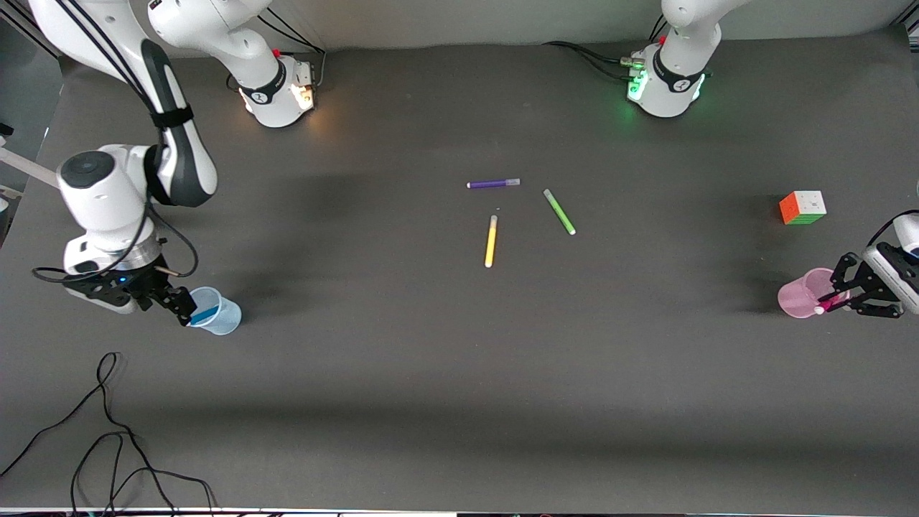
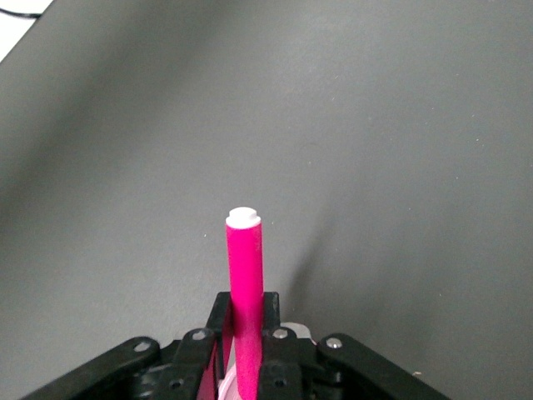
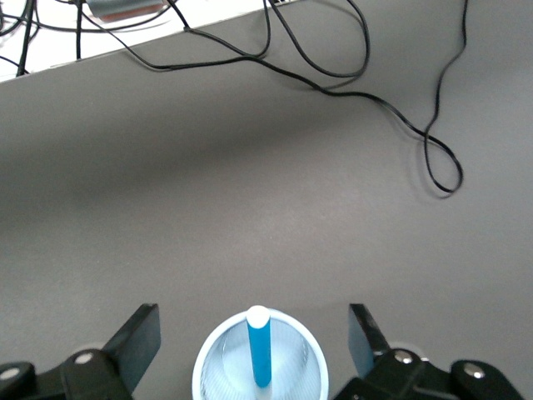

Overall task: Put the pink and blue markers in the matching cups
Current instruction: 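Lower the blue marker into the blue cup while the left gripper lowers pink, then open both grippers, releasing the markers into the cups, and lift away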

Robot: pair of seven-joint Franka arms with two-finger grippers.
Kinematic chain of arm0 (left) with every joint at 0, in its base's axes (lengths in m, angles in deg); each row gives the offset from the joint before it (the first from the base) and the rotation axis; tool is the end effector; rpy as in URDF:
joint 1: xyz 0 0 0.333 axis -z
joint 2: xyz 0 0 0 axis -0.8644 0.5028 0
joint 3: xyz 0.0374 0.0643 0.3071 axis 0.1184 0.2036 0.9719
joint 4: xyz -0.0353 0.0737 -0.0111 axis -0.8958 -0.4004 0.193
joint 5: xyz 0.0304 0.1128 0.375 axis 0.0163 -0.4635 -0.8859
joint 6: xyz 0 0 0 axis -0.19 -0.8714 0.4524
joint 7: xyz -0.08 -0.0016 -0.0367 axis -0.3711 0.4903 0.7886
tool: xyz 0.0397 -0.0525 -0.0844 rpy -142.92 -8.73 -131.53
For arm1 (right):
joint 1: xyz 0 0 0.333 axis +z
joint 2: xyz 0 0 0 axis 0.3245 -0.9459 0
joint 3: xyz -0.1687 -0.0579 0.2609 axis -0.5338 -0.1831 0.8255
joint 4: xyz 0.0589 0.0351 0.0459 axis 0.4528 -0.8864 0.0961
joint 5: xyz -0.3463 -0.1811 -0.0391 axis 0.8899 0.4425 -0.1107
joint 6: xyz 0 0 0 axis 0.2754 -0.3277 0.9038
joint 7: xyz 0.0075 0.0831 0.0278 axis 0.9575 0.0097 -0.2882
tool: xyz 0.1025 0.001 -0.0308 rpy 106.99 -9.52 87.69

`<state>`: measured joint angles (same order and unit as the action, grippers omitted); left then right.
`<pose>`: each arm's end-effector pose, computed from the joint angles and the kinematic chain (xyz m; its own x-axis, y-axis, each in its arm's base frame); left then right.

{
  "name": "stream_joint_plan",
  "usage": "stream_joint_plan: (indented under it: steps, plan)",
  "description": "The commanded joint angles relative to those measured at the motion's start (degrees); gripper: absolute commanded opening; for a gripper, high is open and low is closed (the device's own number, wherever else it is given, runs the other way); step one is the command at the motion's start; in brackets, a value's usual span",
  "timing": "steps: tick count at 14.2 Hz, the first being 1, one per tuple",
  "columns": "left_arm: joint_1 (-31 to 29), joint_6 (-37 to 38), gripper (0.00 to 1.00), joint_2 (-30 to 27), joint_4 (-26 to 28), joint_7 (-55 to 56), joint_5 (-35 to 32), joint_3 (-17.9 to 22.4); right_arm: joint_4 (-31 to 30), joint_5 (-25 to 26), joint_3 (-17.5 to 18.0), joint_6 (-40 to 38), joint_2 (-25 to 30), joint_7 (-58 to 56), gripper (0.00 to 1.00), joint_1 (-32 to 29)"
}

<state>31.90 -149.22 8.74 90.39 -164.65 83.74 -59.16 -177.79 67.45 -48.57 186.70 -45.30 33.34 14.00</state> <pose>0.5810 0.2418 0.3022 0.3960 -0.8099 0.4327 -0.8947 -0.4464 -0.0167 0.5723 -0.0459 0.3443 0.8505 -0.3227 0.4153 -0.3725 -0.9271 0.0425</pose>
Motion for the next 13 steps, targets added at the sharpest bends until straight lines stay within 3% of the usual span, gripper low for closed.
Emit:
stream_joint_plan:
  steps: [1, 5, 7, 8, 10, 11, 12, 13]
  plan:
    - [-0.92, 3.50, 0.00, 0.93, -0.19, -3.72, 3.12, -0.45, 7.96, 1.30, 0.09, -15.77, 2.85, 0.52, 1.00, 0.64]
    - [-2.24, 6.58, 0.00, 1.90, -0.19, -3.72, 3.21, -0.36, 20.18, -0.45, 0.18, -36.97, 3.12, -0.61, 1.00, 1.78]
    - [-2.24, 6.50, 0.02, 1.90, -0.54, -3.72, 3.21, -0.36, 26.94, -5.53, 0.09, -46.63, 3.12, -5.42, 1.00, 1.78]
    - [-2.15, 6.50, 0.31, 1.90, -0.80, -3.63, 3.21, -0.36, 30.28, -7.65, -0.08, -52.16, 3.12, -8.32, 1.00, 1.61]
    - [-2.15, 6.50, 0.42, 1.90, -0.98, -3.54, 3.12, -0.36, 33.91, -10.73, -0.43, -58.70, 3.46, -10.89, 1.00, 1.61]
    - [-2.15, 6.59, 0.59, 1.90, -1.15, -3.45, 3.12, -0.36, 34.88, -11.18, -0.43, -60.12, 3.64, -11.08, 1.00, 1.61]
    - [-2.15, 6.85, 0.98, 1.90, -1.68, -3.45, 3.12, -0.36, 35.67, -11.18, -0.35, -61.78, 4.17, -11.08, 1.00, 1.69]
    - [-2.06, 7.28, 0.98, 1.81, -2.29, -3.28, 3.04, -0.45, 36.81, -11.18, -0.26, -63.63, 4.61, -11.08, 1.00, 1.78]
